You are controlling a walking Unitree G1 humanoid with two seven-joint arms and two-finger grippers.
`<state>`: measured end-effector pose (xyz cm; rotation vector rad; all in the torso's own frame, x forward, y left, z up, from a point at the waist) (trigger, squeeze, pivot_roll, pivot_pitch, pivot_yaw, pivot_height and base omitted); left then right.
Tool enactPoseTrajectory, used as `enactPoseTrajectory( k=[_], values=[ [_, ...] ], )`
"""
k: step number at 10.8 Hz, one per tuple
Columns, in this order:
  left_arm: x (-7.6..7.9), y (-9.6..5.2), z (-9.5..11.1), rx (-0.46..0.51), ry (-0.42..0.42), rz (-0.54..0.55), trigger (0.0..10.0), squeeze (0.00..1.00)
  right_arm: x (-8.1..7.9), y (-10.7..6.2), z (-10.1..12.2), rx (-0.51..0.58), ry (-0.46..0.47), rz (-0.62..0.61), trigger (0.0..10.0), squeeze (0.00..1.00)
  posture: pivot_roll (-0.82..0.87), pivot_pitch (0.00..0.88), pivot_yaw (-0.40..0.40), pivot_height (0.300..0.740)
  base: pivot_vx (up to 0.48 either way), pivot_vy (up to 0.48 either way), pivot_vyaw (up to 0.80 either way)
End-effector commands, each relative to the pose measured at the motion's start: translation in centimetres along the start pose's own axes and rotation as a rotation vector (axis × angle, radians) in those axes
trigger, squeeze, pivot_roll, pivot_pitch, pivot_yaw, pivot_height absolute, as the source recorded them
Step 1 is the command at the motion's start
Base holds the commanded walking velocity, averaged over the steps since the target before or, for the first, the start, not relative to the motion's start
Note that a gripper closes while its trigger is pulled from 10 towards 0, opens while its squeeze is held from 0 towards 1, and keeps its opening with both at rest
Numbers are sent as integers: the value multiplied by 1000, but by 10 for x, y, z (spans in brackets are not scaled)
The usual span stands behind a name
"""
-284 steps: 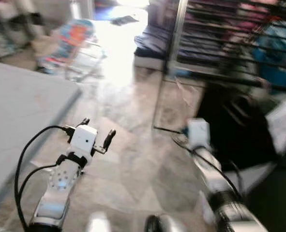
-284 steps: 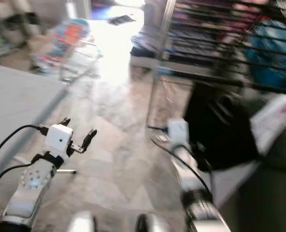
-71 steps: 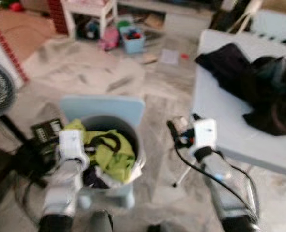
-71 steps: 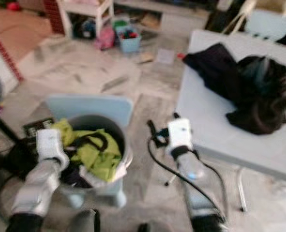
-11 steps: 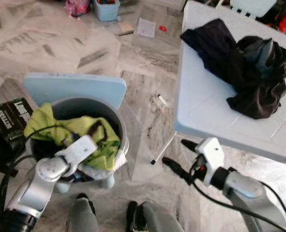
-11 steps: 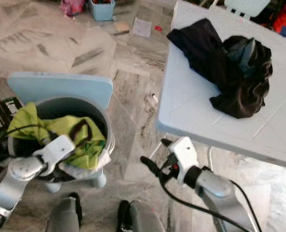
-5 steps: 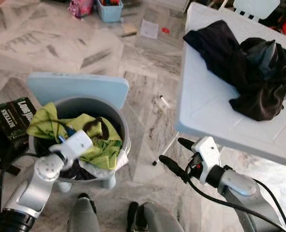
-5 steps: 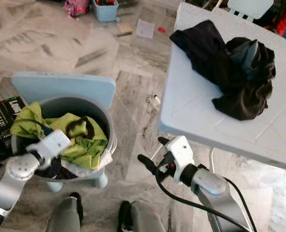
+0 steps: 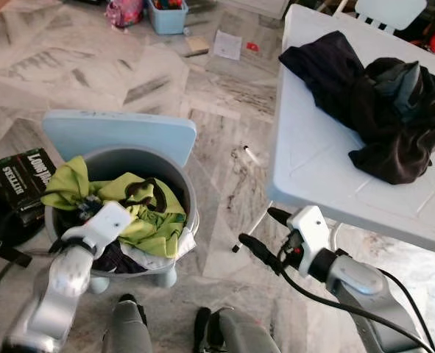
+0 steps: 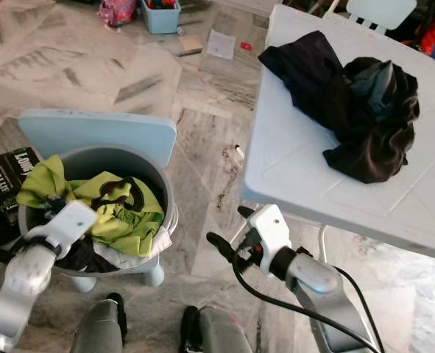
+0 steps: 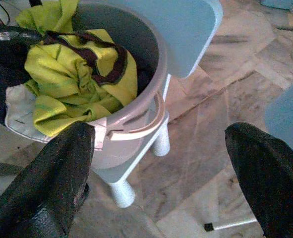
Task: Hang hanger
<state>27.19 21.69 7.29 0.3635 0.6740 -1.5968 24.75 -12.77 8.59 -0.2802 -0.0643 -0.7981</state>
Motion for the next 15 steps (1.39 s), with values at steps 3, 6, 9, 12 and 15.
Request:
enactPoseTrajectory(
  k=[3, 6, 9, 12, 15],
  values=[
    [-6, -15, -22, -43, -155, 125, 10000, 1000, 0, 1, -5, -15, -3, -6, 10000, 0, -23, 155, -175, 740, 0, 0, 0],
    [-28, -10, -54, -137, -208, 160, 10000, 976, 0, 2, -5, -9, -6, -11, 10000, 0, -24, 157, -173, 740, 0, 0, 0],
    [-30, 18, -44, -72, -176, 141, 10000, 0, -2, 1, -4, -8, -20, -3, 10000, 0, -52, 158, -181, 740, 0, 0, 0],
    [-5, 45, -13, 34, -161, 7, 10000, 0, -1, -2, -4, -13, -33, -5, 10000, 0, -72, 158, -183, 740, 0, 0, 0],
    [20, 22, -10, 89, -225, -41, 10000, 1000, -3, -2, -5, -17, -33, 0, 10000, 0, -71, 160, -182, 740, 0, 0, 0]
  ],
)
Point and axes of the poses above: a point about 5 cm out from each wrist's last joint towards the gripper, its own y axis pointing out of the wrist towards the gripper, its own z axis along the axis of the wrist's last joint, x = y × z, the point moved 3 cm from there along y, pointing out of the wrist towards the gripper, and after that the axes turned 9 degrees about -y, right-handed, at the moved point
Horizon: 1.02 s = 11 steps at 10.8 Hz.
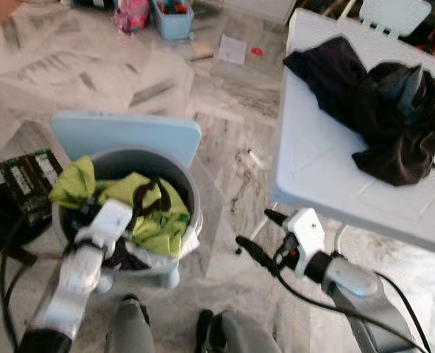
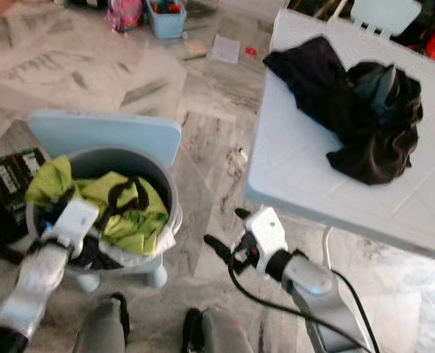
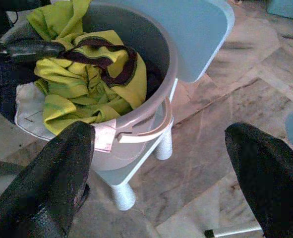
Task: Hang hanger
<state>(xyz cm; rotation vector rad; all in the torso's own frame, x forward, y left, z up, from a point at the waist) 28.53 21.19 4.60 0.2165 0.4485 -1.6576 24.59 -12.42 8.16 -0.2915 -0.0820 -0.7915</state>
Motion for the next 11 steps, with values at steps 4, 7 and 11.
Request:
enactPoseTrajectory(
  k=[4, 7, 11],
  values=[
    [11, -14, 9, 51, -52, -32, 10000, 0, 1, 0, -2, -8, -16, 3, 10000, 0, -48, 164, -183, 740, 0, 0, 0],
    [12, -7, 4, -4, -54, -64, 10000, 0, -1, 1, -1, -5, -22, 6, 10000, 0, -52, 161, -181, 740, 0, 0, 0],
    [17, -1, -8, -76, -81, -150, 3216, 0, -2, 2, 0, -3, -31, 12, 10000, 0, -63, 161, -181, 740, 0, 0, 0]
  ],
)
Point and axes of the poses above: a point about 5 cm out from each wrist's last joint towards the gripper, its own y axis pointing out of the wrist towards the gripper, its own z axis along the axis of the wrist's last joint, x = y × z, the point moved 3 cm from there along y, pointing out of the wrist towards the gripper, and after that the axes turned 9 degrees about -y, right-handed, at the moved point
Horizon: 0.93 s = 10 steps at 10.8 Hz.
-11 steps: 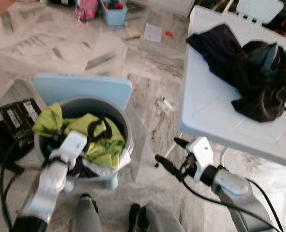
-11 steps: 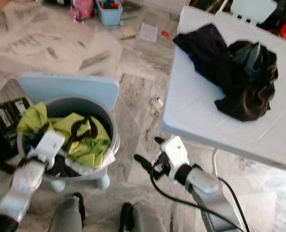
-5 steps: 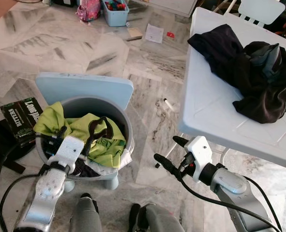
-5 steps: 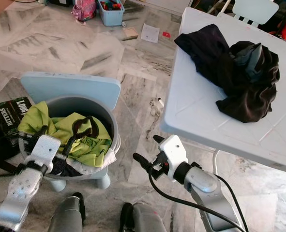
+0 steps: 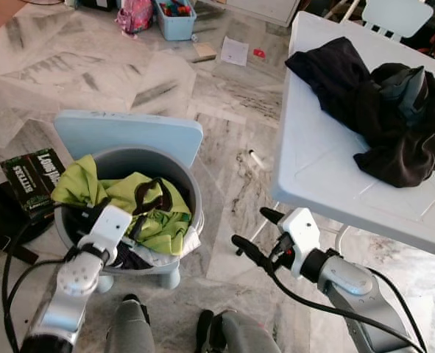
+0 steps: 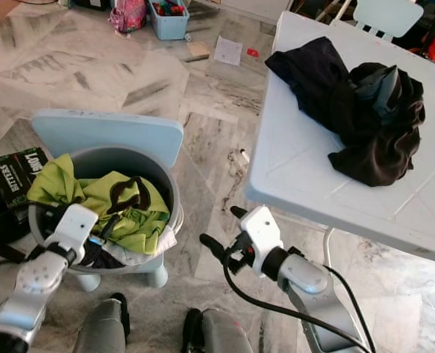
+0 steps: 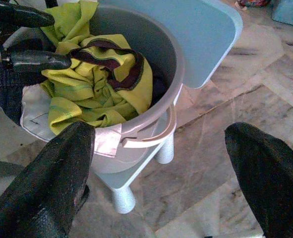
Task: Hang hanger
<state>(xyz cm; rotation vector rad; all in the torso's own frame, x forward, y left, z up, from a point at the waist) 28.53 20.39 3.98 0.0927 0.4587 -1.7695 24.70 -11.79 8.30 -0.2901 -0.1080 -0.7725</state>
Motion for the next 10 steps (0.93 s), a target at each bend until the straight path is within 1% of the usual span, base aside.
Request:
enactPoseTrajectory(
  k=[1, 3, 6, 7, 8, 9, 10],
  values=[
    [5, 1, -5, -22, -12, -29, 0, 0, 3, -3, -4, -18, -7, -5, 10000, 0, -62, 162, -181, 740, 0, 0, 0],
    [0, 6, -6, -30, -11, -22, 0, 0, 1, -3, -5, -19, -6, -2, 10000, 0, -62, 166, -182, 740, 0, 0, 0],
    [-2, 22, -2, -40, 6, -44, 0, 0, 1, -4, -5, -19, -11, 0, 10000, 0, -72, 167, -181, 740, 0, 0, 0],
    [-1, 24, -1, -42, 15, -51, 549, 0, 0, -4, -5, -20, -10, 1, 10000, 0, -73, 169, -181, 740, 0, 0, 0],
    [1, 27, -1, -52, 41, -77, 8314, 0, -1, -4, -6, -21, -10, 1, 10000, 0, -76, 170, -179, 740, 0, 0, 0],
    [0, 29, -1, -55, 54, -79, 10000, 0, -2, -4, -6, -21, -8, 1, 10000, 0, -76, 172, -178, 740, 0, 0, 0],
    [-1, 29, -1, -55, 58, -80, 10000, 0, -2, -4, -6, -22, -8, 2, 10000, 0, -76, 173, -178, 740, 0, 0, 0]
  ],
)
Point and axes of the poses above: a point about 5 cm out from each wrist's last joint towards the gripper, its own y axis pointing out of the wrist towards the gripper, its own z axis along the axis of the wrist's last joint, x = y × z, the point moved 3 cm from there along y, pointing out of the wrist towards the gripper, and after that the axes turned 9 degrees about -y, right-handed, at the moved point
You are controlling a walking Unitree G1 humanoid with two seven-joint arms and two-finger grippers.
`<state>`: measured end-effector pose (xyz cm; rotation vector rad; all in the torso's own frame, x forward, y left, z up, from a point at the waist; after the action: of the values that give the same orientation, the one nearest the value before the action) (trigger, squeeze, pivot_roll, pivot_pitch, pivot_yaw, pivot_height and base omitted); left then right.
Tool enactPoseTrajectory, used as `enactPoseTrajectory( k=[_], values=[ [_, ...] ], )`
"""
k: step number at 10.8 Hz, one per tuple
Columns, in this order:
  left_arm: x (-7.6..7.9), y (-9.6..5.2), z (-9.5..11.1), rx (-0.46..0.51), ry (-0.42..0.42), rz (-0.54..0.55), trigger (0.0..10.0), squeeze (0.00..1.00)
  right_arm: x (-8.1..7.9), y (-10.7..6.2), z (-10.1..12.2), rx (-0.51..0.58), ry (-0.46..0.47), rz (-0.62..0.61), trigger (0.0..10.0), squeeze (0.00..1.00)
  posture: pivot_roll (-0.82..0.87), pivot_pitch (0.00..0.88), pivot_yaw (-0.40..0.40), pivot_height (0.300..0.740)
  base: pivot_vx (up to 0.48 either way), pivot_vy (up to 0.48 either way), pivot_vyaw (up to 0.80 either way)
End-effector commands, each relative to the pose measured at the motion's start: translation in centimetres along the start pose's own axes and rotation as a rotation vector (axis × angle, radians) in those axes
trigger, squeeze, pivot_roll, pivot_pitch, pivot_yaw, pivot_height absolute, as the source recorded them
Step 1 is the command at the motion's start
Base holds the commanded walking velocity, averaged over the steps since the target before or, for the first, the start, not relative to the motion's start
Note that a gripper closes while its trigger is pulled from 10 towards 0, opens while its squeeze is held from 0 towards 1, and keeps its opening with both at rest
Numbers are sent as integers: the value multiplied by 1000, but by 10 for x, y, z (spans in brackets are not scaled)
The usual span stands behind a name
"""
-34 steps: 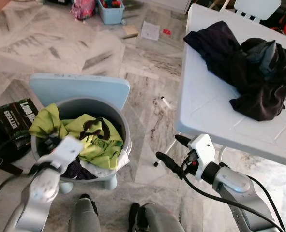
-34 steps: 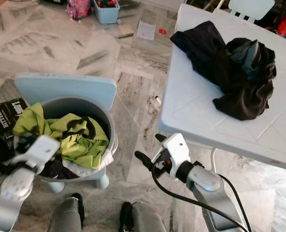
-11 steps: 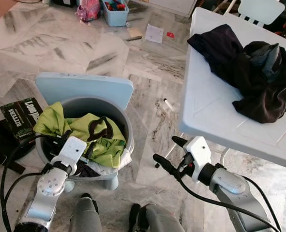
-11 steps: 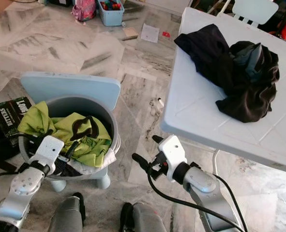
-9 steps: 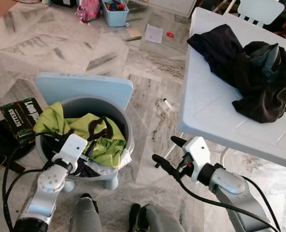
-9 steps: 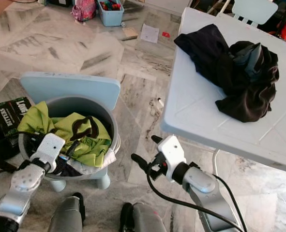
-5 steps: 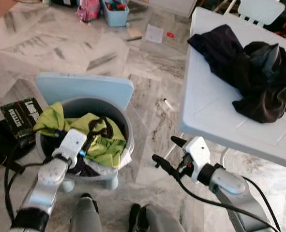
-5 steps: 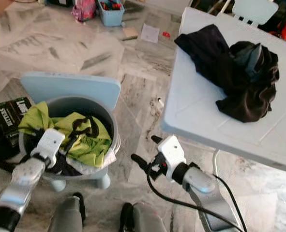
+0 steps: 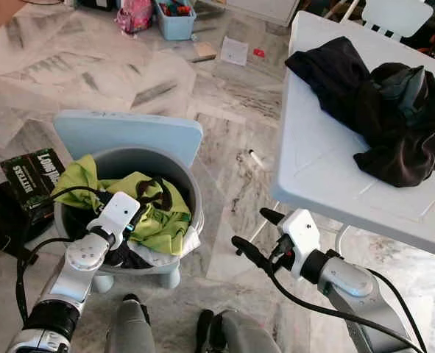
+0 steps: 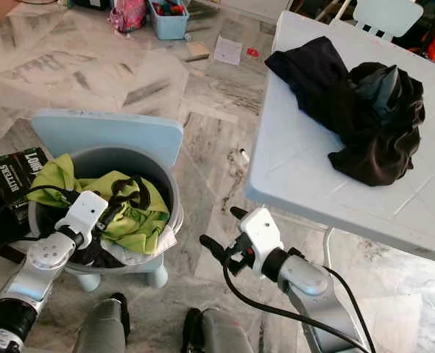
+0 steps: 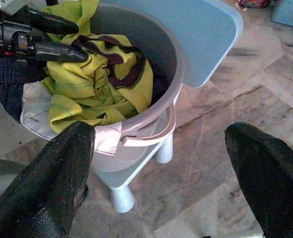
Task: Hang hanger
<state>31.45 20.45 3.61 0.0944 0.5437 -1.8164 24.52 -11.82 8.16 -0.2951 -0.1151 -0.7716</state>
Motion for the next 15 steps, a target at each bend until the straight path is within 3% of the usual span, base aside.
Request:
enactPoseTrajectory(
  k=[1, 4, 9, 10, 13, 14, 15],
  values=[
    [5, 1, -3, -12, 13, -23, 10000, 0, -1, -3, -5, -20, 0, 4, 10000, 0, -74, 173, -178, 740, 0, 0, 0],
    [3, 8, 7, 23, 32, -33, 10000, 0, -1, -2, -5, -19, -3, 6, 10000, 0, -75, 170, -177, 740, 0, 0, 0],
    [20, 15, 5, 7, 36, -117, 10000, 0, 0, 1, -4, -13, -14, 8, 10000, 0, -77, 157, -174, 740, 0, 0, 0],
    [22, 13, 4, 6, 26, -122, 0, 0, -1, 1, -4, -12, -16, 10, 10000, 0, -77, 155, -173, 740, 0, 0, 0],
    [24, 10, -2, -2, 29, -99, 0, 0, -1, 1, -4, -12, -16, 12, 10000, 0, -74, 156, -175, 740, 0, 0, 0],
    [25, 10, -4, -12, 31, -102, 10000, 0, -2, 1, -4, -11, -17, 14, 10000, 0, -76, 159, -180, 740, 0, 0, 0],
    [24, 12, -3, -15, 29, -96, 10000, 0, -2, 1, -3, -11, -18, 15, 10000, 0, -76, 159, -180, 740, 0, 0, 0]
  ],
)
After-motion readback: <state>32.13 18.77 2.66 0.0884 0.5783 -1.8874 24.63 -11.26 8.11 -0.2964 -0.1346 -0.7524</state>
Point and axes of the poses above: a point about 5 cm out from each wrist's last joint towards the gripper, its own y axis pointing out of the wrist towards the gripper, its own z axis along the axis of the wrist's last joint, x = y × z, the point moved 3 cm from there along y, pointing out of the wrist towards the gripper, and after that the axes turned 9 degrees about -y, right-handed, at the moved point
